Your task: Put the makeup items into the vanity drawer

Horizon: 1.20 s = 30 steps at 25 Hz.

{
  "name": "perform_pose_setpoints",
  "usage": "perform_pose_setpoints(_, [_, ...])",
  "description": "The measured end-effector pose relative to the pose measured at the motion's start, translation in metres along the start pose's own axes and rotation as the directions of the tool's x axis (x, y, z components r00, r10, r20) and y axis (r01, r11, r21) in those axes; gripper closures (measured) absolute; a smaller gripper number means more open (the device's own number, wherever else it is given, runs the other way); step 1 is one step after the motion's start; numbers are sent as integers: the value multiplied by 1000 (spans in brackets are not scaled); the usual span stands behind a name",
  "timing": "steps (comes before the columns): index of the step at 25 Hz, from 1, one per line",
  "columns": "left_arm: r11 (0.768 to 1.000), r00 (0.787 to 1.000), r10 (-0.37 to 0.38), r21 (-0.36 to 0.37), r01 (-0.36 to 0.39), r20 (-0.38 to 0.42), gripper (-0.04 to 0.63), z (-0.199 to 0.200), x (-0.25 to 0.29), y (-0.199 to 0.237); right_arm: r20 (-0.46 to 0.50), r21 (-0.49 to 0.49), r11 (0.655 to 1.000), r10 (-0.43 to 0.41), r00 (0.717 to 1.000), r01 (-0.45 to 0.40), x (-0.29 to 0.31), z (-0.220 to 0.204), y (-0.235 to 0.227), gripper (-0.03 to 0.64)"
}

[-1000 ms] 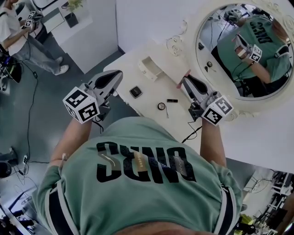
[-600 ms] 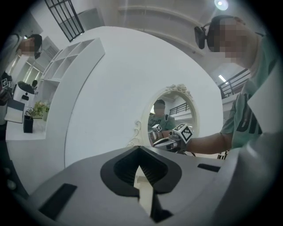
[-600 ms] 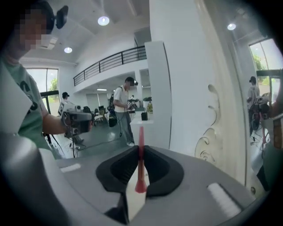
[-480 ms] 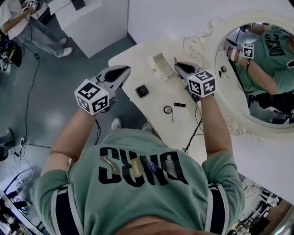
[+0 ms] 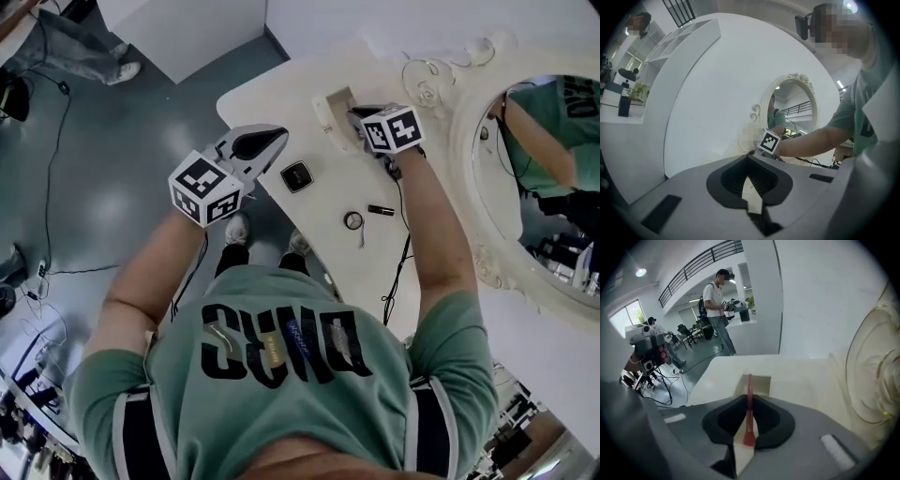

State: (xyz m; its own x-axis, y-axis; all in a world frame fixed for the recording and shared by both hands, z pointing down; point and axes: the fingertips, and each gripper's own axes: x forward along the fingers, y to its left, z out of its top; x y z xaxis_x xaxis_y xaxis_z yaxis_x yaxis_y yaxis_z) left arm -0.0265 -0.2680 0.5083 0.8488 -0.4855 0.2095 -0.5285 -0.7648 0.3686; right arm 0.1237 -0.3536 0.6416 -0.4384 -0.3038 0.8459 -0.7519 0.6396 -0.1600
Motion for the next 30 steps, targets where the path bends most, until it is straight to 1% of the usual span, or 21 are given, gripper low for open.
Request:
perform_pose_setpoints(2, [1000,1000,-5,-10,5,1,595,-4,3,1,-27,7,1000,-3,1000,3,7,-2,0,563])
perform_pose_setpoints(5, [1000,1000,-9,-21,9,2,595,-9,4,-1,-41,6,1000,-4,999,5,12,-2,3,563])
perform_pose_setpoints(11, [1000,1000,3,-22,-3,2,595,-9,0,2,-77,-8,1000,-11,997,11,14,-5,4,560])
perform_pose_setpoints(16, [1000,1000,13,-17,-13,8,595,-7,-5,3,-68,3,1000,-11,998,11,11,-5,5,533])
perform_pose_setpoints(19, [1000,1000,13,-13,-13,10,595,-6,-7,0,-40,11,1000,-19,999,20,5,0,5,529])
perform_pose_setpoints(22, [1000,1000,13,-11,-12,21,595,-3,-12,-5,19,11,1000,-21,1000,21,-11,9,11,529])
perform_pose_setpoints(25, [1000,999,19,-11,-18,41,595,4,-25,-9,138,3,1000,7,990,-8,-40,22,30,529])
perform_pose_setpoints(27, [1000,998,23,-12,-22,58,595,12,-37,-13,236,5,1000,25,971,-27,-70,31,45,529])
perform_pose_setpoints(30, [1000,996,26,-10,-25,80,595,26,-60,-23,365,21,999,35,930,-45,-121,34,68,531])
